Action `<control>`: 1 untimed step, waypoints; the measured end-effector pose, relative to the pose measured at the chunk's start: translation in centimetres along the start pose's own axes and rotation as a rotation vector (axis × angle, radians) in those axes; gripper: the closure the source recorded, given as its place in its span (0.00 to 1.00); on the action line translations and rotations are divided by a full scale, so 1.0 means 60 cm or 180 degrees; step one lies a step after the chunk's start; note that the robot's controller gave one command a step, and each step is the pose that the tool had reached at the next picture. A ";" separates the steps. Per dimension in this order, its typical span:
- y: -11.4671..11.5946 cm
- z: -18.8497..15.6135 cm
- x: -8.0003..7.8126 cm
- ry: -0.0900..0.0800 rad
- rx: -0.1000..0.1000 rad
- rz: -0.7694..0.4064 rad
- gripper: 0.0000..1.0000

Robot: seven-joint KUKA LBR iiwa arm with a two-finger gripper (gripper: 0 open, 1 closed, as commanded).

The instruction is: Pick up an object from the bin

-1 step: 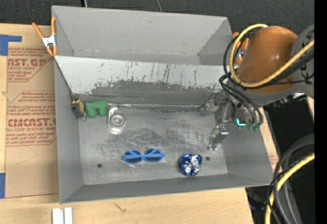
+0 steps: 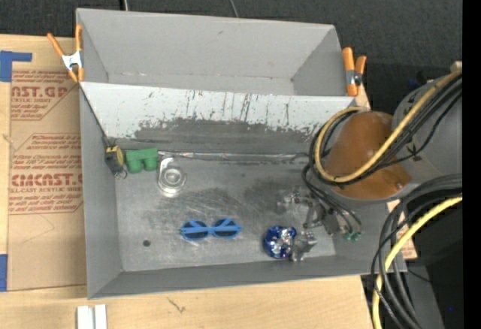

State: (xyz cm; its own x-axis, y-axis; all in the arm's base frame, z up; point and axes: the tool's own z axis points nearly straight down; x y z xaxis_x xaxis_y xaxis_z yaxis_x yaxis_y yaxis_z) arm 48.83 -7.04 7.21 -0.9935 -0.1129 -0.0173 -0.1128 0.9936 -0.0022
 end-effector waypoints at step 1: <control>0.025 -0.004 -0.001 -0.0012 0.0022 -0.0256 0.00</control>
Offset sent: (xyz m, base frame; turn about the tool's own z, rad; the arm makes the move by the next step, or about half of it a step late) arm -0.0072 0.0181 -0.0021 -0.0825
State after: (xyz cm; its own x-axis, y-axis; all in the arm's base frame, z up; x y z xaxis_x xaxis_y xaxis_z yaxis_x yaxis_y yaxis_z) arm 48.73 -5.56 7.43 -0.9811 -0.1924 -0.0205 -0.1922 0.9813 -0.0108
